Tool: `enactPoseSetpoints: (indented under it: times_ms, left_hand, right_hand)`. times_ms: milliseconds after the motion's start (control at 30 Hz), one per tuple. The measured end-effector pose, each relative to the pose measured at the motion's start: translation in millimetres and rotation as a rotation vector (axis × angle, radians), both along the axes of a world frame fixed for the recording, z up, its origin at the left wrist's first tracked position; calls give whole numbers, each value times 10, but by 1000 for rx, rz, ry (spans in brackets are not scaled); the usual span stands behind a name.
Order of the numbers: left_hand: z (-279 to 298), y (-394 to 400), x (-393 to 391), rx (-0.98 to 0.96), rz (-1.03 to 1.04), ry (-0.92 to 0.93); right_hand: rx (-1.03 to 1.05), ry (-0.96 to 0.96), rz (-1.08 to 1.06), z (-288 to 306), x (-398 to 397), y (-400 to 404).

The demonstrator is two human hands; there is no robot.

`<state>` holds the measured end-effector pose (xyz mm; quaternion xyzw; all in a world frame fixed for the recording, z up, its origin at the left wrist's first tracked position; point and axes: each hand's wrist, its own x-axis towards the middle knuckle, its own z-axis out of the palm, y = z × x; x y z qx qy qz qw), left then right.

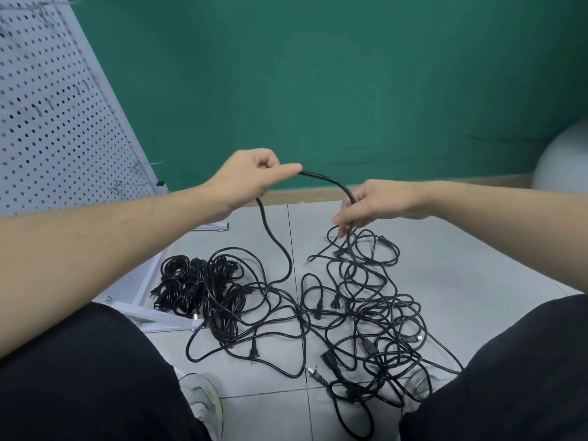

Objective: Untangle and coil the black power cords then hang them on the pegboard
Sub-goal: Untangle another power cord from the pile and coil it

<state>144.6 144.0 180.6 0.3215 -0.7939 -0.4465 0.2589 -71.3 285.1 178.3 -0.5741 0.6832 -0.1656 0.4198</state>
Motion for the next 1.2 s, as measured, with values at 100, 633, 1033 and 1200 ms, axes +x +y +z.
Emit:
enactPoseSetpoints:
  times_ms: [100,633,1033,1200]
  left_hand:
    - [-48,-130,42,25,95,25]
    - [-66,180,-70,187,-281,-207]
    - [119,149,-39,42,-162,-44]
    - [129,-43,96,14,-65,1]
  right_hand:
    - [-37,-35,-8,4,-88,21]
    - [-292,219,121,180,399,-121]
    - [5,384,135,10,100,-46]
    - [-88,225,-22,16,-210,55]
